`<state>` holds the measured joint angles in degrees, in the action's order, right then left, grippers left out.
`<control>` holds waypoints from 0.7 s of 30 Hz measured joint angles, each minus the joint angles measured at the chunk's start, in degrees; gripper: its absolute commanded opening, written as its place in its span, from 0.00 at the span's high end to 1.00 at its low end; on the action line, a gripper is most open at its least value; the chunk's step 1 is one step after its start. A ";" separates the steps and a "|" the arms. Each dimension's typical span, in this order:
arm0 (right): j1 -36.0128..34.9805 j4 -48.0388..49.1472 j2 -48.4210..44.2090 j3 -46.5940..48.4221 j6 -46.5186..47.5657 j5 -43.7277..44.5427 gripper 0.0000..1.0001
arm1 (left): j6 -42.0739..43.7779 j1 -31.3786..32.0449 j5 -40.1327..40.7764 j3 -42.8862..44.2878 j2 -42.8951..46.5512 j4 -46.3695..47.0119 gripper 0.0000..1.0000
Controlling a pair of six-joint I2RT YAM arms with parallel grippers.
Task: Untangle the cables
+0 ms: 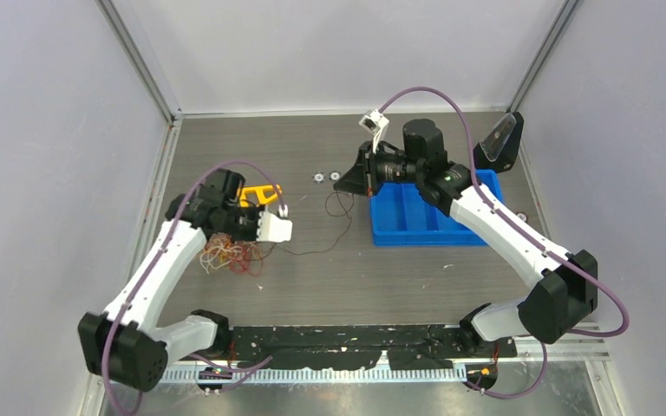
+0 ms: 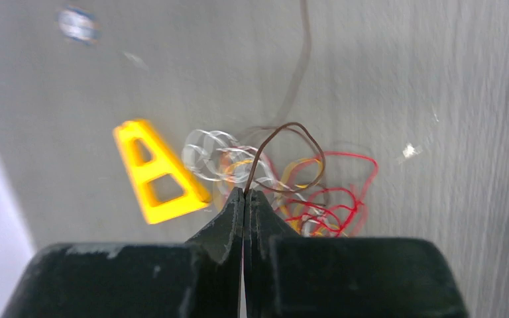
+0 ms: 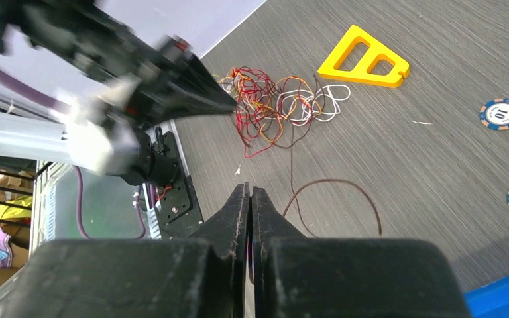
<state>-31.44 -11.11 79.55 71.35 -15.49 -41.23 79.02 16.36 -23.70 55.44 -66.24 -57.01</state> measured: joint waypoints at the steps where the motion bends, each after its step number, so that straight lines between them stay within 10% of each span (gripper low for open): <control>1: 0.15 0.04 0.00 0.00 0.13 0.00 0.95 | -2.45 0.07 -1.27 2.95 1.25 -0.79 1.00; 7: 0.57 1.16 -0.04 0.24 -0.66 -0.28 0.95 | -27.41 -9.49 -15.32 16.39 11.23 5.64 1.00; 21: -5.05 9.27 -1.18 4.90 -4.96 -3.15 0.95 | -67.41 -5.79 -24.87 5.49 16.57 20.50 1.00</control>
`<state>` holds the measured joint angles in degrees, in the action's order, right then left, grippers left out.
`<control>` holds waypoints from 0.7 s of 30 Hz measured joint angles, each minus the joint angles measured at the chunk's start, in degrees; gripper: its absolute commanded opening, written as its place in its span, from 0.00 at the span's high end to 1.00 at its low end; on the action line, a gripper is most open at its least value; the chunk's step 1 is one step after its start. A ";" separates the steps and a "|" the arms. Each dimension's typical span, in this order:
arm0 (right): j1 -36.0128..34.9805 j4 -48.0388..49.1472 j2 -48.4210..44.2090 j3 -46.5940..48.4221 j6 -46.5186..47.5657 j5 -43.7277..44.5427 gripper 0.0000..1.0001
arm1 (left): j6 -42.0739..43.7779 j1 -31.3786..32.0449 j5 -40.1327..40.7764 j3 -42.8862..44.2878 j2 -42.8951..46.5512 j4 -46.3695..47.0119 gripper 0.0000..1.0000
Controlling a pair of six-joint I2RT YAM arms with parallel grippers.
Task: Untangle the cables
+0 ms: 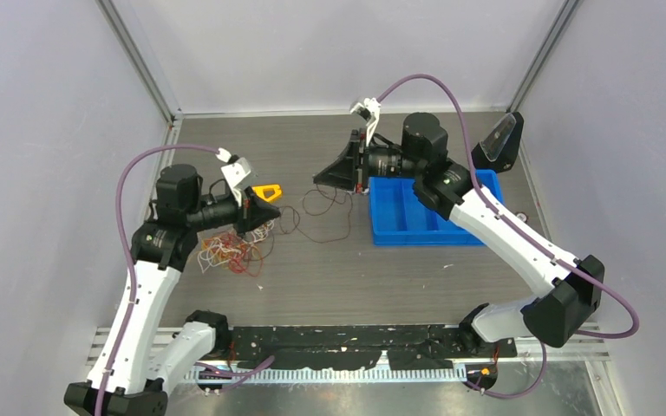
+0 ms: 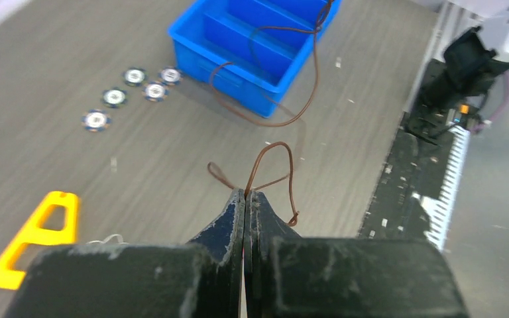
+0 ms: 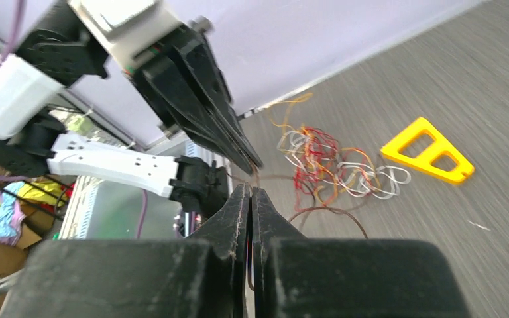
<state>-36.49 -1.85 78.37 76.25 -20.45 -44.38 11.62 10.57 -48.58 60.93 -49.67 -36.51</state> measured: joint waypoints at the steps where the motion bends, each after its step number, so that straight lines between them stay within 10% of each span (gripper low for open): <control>1: -0.57 0.39 0.00 0.17 -0.15 -0.28 0.95 | -0.92 0.39 -0.44 -0.76 0.07 0.09 1.00; 21: -5.49 5.62 0.24 -2.80 -4.70 -4.31 0.95 | -21.33 9.33 -2.71 -4.59 -3.30 19.17 1.00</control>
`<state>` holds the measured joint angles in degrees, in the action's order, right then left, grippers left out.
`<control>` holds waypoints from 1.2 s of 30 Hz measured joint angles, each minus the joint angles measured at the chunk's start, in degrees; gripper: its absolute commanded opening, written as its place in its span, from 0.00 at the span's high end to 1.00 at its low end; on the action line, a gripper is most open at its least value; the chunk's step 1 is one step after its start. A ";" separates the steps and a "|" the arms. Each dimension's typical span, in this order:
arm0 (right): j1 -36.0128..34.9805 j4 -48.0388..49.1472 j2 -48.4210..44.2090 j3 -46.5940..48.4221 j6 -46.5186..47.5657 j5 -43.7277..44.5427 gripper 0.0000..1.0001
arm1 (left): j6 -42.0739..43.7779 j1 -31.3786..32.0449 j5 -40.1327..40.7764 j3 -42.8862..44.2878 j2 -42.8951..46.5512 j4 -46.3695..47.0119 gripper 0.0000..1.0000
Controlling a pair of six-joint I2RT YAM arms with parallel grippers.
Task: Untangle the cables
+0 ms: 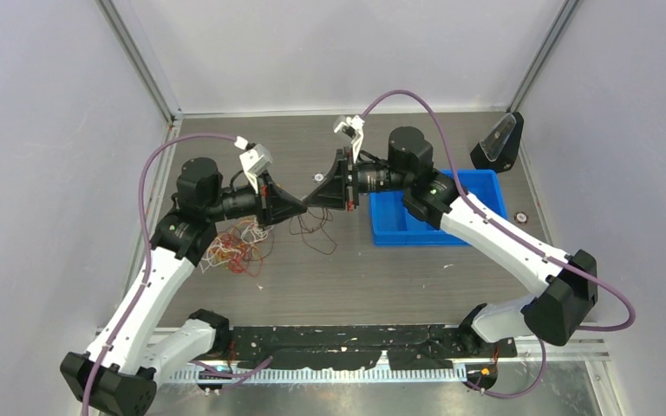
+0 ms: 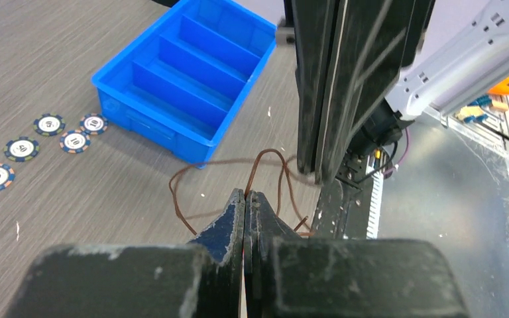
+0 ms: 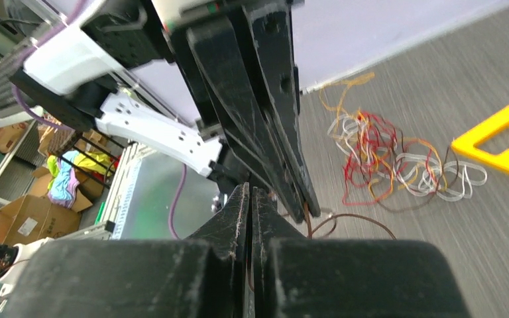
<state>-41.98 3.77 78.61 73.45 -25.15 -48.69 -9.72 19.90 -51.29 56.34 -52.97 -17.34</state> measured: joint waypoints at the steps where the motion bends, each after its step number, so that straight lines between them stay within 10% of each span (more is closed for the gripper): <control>1: 0.00 0.04 0.20 -0.87 0.31 -0.04 0.95 | -0.39 0.00 0.35 0.00 -0.63 0.52 1.00; 14: 0.72 -2.80 17.53 -7.21 7.17 5.44 0.94 | 3.78 -0.13 6.47 -6.67 -21.55 -6.80 1.00; 20: 0.85 -6.99 23.45 -7.17 8.63 12.04 0.45 | 0.57 -1.62 8.98 -6.21 -34.16 -7.54 1.00; 28: 0.90 -16.74 24.55 -6.19 13.25 20.28 0.05 | -3.30 -3.13 10.25 -5.79 -41.66 -6.67 1.00; 36: 0.55 -21.79 27.50 -2.82 13.38 25.31 0.03 | -6.27 -3.10 10.21 -3.45 -46.58 -5.11 1.00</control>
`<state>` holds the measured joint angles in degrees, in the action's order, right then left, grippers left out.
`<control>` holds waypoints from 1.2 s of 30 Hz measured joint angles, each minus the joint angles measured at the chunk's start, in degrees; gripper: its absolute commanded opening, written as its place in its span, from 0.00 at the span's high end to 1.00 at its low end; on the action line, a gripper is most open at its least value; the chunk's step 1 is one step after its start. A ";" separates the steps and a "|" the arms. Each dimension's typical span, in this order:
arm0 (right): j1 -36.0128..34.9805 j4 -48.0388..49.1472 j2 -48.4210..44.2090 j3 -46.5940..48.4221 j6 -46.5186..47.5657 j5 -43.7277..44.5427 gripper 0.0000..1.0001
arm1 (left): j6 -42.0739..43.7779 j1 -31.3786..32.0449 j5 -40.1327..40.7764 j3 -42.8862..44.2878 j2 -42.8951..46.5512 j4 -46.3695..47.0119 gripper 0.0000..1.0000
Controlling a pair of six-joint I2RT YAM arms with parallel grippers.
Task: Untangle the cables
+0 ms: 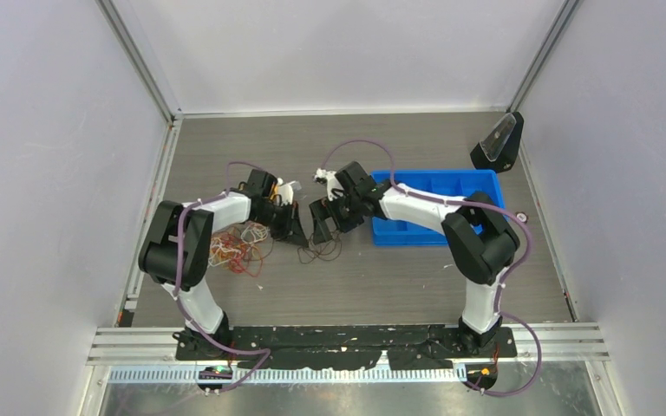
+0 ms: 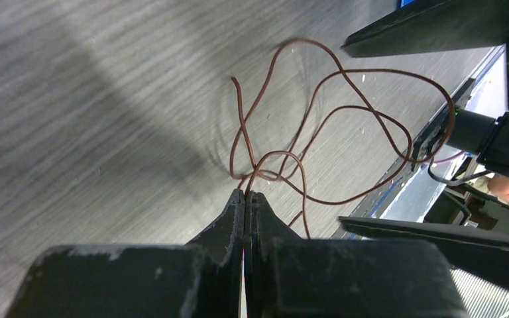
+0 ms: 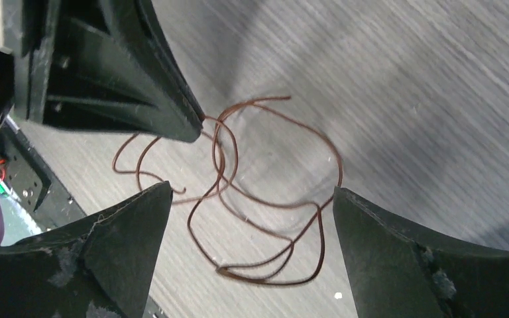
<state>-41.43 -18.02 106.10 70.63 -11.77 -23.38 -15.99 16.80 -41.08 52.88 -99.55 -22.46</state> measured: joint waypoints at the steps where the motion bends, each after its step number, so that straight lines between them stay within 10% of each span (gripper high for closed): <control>1: -0.13 -0.46 1.33 1.22 -0.13 0.35 0.04 | -0.39 0.00 0.00 0.44 -0.72 0.31 1.00; 19: -5.40 3.98 8.94 5.49 -2.21 -2.47 0.15 | -4.70 -0.02 -0.55 2.97 -6.27 2.82 1.00; 28: -8.15 6.93 7.13 0.94 1.05 5.51 0.92 | -7.72 -0.07 -1.62 1.20 -4.22 6.36 1.00; 36: -8.66 4.87 3.54 -2.71 3.54 7.19 0.95 | -7.37 -2.14 -2.12 -1.95 6.29 5.46 0.40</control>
<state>-50.09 -13.15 109.65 67.92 -8.23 -16.19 -23.35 14.66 -43.20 50.94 -93.25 -16.99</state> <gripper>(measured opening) 0.078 0.422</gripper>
